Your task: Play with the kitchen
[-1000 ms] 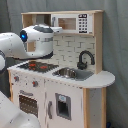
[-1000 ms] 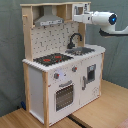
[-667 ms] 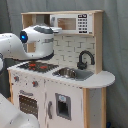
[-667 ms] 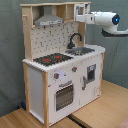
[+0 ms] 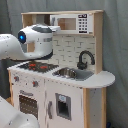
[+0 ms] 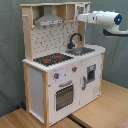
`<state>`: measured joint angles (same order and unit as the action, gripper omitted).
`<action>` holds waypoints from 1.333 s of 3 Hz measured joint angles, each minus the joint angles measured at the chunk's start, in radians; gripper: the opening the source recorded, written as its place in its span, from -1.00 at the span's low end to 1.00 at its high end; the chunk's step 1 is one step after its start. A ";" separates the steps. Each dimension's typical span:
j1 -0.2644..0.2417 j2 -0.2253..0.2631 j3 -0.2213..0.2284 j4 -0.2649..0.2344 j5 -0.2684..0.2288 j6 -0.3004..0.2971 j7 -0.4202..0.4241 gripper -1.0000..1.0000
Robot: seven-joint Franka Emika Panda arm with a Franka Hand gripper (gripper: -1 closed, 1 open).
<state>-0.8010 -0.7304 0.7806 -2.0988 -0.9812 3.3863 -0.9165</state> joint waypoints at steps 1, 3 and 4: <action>0.049 -0.037 -0.002 0.030 0.001 -0.013 0.001 1.00; 0.036 -0.045 0.107 0.152 0.064 -0.154 0.070 1.00; 0.002 -0.047 0.174 0.211 0.070 -0.231 0.117 1.00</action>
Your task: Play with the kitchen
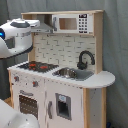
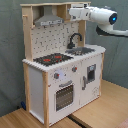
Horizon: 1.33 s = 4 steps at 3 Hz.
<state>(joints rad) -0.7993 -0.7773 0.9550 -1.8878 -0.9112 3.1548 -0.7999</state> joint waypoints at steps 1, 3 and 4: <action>-0.041 -0.004 0.054 0.050 0.000 -0.056 0.049 1.00; -0.150 -0.027 0.140 0.145 0.000 -0.147 0.184 1.00; -0.201 -0.053 0.160 0.175 -0.001 -0.185 0.271 1.00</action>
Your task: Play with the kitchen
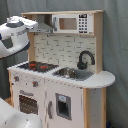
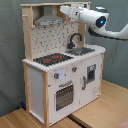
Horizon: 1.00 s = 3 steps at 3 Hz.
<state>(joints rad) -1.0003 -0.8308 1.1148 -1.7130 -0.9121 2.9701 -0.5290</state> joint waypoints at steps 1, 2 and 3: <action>-0.037 -0.043 0.003 0.011 -0.001 -0.042 0.105 1.00; -0.059 -0.096 0.003 0.010 -0.002 -0.096 0.225 1.00; -0.068 -0.134 0.004 0.008 -0.002 -0.138 0.311 1.00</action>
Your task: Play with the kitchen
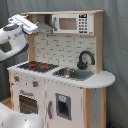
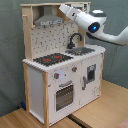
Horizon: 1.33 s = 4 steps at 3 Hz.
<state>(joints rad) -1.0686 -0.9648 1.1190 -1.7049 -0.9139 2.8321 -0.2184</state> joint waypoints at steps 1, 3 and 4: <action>-0.005 -0.039 0.003 -0.005 0.000 -0.049 0.086 1.00; -0.006 -0.110 0.020 -0.019 0.000 -0.164 0.252 1.00; -0.007 -0.138 0.033 -0.025 0.000 -0.227 0.328 1.00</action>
<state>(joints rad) -1.0752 -1.1024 1.1520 -1.7294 -0.9134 2.6051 0.1093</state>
